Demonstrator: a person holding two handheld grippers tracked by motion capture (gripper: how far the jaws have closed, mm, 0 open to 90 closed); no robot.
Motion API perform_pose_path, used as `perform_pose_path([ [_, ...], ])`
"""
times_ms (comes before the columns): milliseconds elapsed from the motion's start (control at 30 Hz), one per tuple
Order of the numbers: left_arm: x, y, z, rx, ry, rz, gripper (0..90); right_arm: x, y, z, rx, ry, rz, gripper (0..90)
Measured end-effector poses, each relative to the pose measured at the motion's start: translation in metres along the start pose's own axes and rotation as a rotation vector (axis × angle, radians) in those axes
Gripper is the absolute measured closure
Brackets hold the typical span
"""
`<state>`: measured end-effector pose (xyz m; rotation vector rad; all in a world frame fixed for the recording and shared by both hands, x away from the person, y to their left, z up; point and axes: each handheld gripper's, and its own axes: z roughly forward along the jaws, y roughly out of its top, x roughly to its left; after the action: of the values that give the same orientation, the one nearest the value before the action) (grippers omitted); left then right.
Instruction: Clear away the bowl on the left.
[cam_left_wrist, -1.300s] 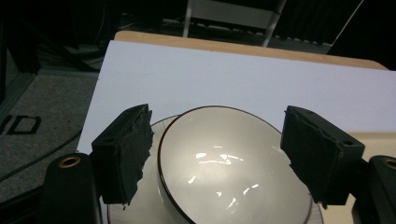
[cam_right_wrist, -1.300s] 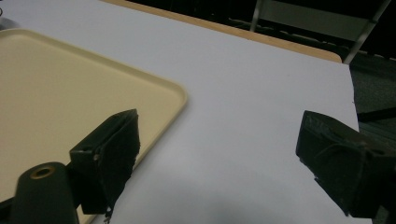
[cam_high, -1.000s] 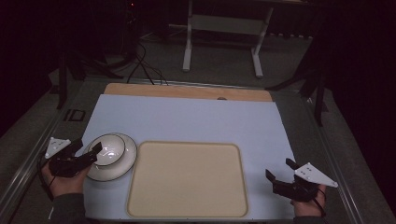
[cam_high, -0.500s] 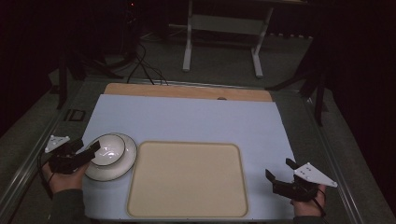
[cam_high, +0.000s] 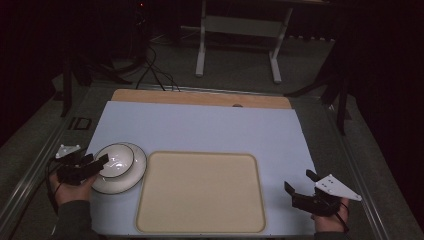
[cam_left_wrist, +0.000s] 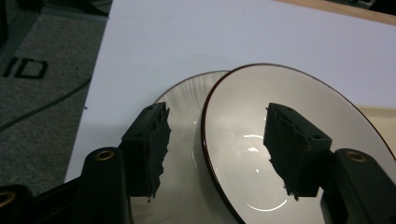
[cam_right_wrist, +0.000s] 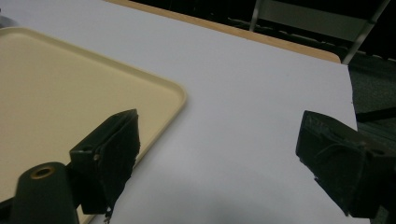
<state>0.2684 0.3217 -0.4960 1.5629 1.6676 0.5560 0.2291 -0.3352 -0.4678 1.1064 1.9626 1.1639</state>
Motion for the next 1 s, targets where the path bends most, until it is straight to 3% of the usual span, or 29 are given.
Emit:
perform_pose_path([
  [333, 0.0011, -0.0018, 0.0046, 0.056, -0.011, -0.017, 51.4, 0.0001, 0.0001, 0.0001, 0.001, 0.005, -0.002, 13.3],
  [500, 0.0017, -0.0021, 0.0045, 0.058, -0.019, -0.024, 56.4, 0.0002, 0.0001, 0.0, 0.002, 0.007, -0.003, 13.3],
  [800, 0.0028, -0.0029, 0.0063, 0.078, -0.008, -0.044, 57.0, 0.0002, 0.0002, -0.0003, 0.001, 0.005, -0.003, 13.3],
  [1000, 0.0002, -0.0034, 0.0093, 0.101, -0.013, -0.028, 60.6, 0.0002, 0.0003, -0.0007, -0.003, 0.005, -0.003, 13.3],
])
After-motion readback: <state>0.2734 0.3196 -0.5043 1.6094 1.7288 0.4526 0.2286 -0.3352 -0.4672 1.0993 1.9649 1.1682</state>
